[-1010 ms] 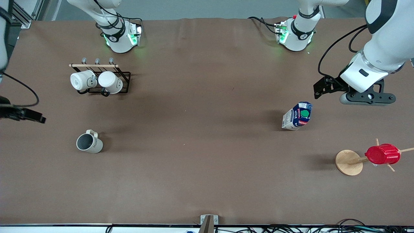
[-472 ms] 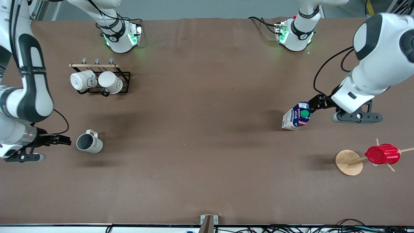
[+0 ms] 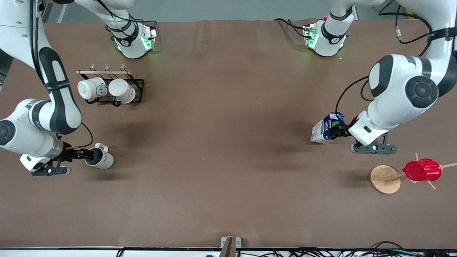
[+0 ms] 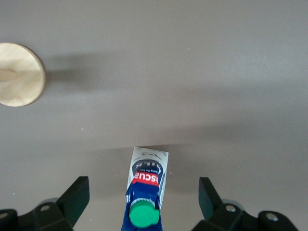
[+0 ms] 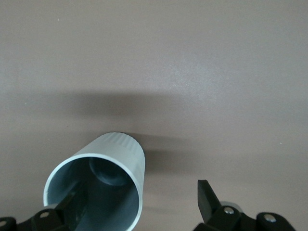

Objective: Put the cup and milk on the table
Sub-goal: 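Grasp the white mug with the right gripper while the left gripper grasps the milk carton, then carry the mug with the right gripper while the left gripper carries the carton, then set the mug down, open the right gripper and withdraw it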

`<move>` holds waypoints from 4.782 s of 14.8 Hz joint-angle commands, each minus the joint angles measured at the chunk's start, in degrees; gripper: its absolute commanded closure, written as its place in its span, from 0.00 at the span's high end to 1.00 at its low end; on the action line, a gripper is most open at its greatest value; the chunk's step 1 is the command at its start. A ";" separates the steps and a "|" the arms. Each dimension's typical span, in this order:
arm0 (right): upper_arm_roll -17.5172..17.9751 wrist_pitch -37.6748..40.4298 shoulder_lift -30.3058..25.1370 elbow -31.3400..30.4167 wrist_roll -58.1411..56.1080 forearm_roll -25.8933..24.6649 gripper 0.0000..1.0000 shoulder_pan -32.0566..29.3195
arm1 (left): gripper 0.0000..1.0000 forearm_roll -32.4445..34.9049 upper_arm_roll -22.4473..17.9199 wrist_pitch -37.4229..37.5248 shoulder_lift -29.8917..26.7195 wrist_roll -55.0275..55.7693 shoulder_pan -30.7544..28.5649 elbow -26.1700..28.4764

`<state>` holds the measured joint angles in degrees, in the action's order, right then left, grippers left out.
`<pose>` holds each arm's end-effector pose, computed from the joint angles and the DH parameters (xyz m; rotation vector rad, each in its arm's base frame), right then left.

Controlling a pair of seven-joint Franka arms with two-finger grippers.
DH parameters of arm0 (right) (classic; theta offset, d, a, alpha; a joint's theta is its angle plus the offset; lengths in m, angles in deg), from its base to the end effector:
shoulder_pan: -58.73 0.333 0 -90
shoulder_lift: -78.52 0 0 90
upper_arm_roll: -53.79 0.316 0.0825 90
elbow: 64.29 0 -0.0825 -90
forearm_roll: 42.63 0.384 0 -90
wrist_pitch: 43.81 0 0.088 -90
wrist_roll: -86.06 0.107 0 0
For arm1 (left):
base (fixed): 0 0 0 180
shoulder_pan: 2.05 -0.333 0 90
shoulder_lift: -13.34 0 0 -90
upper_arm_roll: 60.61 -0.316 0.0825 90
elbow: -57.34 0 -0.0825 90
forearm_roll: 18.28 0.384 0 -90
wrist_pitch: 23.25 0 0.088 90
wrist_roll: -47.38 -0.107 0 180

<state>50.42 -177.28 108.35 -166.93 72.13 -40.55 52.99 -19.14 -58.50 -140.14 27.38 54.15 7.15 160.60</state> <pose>0.6499 -0.1005 0.2627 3.1334 0.1057 0.0277 0.6110 -0.1217 0.4092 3.1186 -0.1113 -0.0163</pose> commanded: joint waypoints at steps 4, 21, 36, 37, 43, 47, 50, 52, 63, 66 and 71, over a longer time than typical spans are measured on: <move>0.12 -3.47 1.55 -1.42 -0.48 -0.15 0.72 0.03 | 1.00 1.03 0.17 -4.49 0.02 0.00 0.47 4.66; 0.30 24.75 -1.35 16.33 14.60 3.37 0.00 15.73 | 0.95 1.29 0.61 -4.67 0.02 -0.61 0.47 9.93; 0.82 7.97 8.39 17.91 41.16 5.65 0.00 45.02 | 0.94 1.29 0.61 -4.58 -0.16 -0.62 0.47 10.55; 1.17 6.57 8.93 17.83 41.61 5.57 0.00 45.82 | 0.94 1.29 0.61 -4.67 -0.16 -0.62 0.47 10.55; 2.41 3.84 10.86 17.74 41.70 3.98 0.04 48.72 | 0.46 1.29 0.61 -3.96 -0.86 -0.70 0.12 10.73; 2.41 2.07 12.27 17.74 41.79 3.98 0.08 49.43 | 0.20 1.29 0.61 -3.70 -1.47 -0.62 0.11 10.29; 2.41 2.07 12.45 17.82 43.11 3.90 0.41 49.60 | 0.11 1.29 0.61 -1.78 -1.83 0.17 0.55 7.58; 2.41 2.16 12.45 17.82 43.11 3.37 0.61 49.60 | 0.08 1.20 0.70 -0.28 -1.65 0.88 1.08 4.77; 2.14 27.71 -11.79 17.82 42.41 2.31 1.00 27.93 | 0.12 -4.59 1.58 0.34 6.16 8.26 11.44 -10.00; 2.41 31.42 -17.25 17.82 35.41 1.08 1.00 17.11 | 0.10 -8.81 1.67 1.13 8.27 14.22 13.82 -11.50; 2.49 37.55 -23.84 18.00 24.85 0.64 1.00 4.35 | 0.08 -15.04 1.93 1.40 12.05 16.70 17.07 -13.25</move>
<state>51.15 -142.27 88.51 -146.36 99.83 -38.90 60.93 -31.45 -56.75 -140.13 36.81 70.20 23.79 150.57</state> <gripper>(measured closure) 0.000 0.709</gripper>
